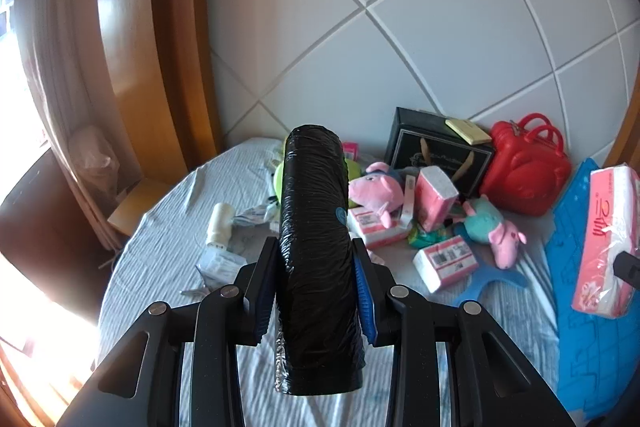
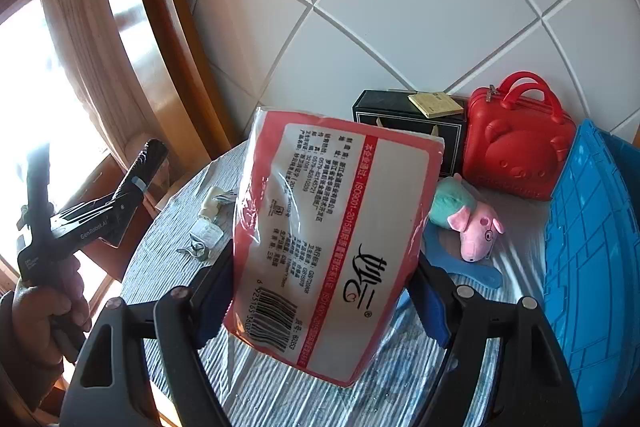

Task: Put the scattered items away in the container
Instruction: 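Lift the black bag with the left tool while the right tool lifts the tissue pack, then carry both items over the blue crate and open both tools to drop them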

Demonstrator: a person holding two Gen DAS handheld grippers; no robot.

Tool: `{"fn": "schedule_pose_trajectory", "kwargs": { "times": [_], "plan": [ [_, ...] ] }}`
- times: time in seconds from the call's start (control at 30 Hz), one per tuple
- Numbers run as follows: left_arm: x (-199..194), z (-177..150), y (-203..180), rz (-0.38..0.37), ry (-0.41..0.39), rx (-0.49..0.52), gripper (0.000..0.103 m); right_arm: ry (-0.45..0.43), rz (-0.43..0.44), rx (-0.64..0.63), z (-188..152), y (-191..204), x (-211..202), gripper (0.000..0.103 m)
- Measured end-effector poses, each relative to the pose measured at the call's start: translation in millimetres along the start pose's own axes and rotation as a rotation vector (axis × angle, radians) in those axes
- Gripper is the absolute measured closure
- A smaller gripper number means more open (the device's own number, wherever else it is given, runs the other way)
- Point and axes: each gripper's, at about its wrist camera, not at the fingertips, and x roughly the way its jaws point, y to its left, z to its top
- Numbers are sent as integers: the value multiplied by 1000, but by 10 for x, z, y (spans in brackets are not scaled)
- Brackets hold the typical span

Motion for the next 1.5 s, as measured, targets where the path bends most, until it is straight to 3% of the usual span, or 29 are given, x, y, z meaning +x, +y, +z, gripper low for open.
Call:
{"fn": "schedule_pose_trajectory", "kwargs": {
  "times": [0.83,1.5],
  "plan": [
    [-856,193,-1988,-149,-122,114,69,-130,-34,105,-247,-1418,-1348,25],
    [-1121,230,-4130,-443,-121,359,69,-215,-250,303,-730,-2687,-2382,25]
  ]
}}
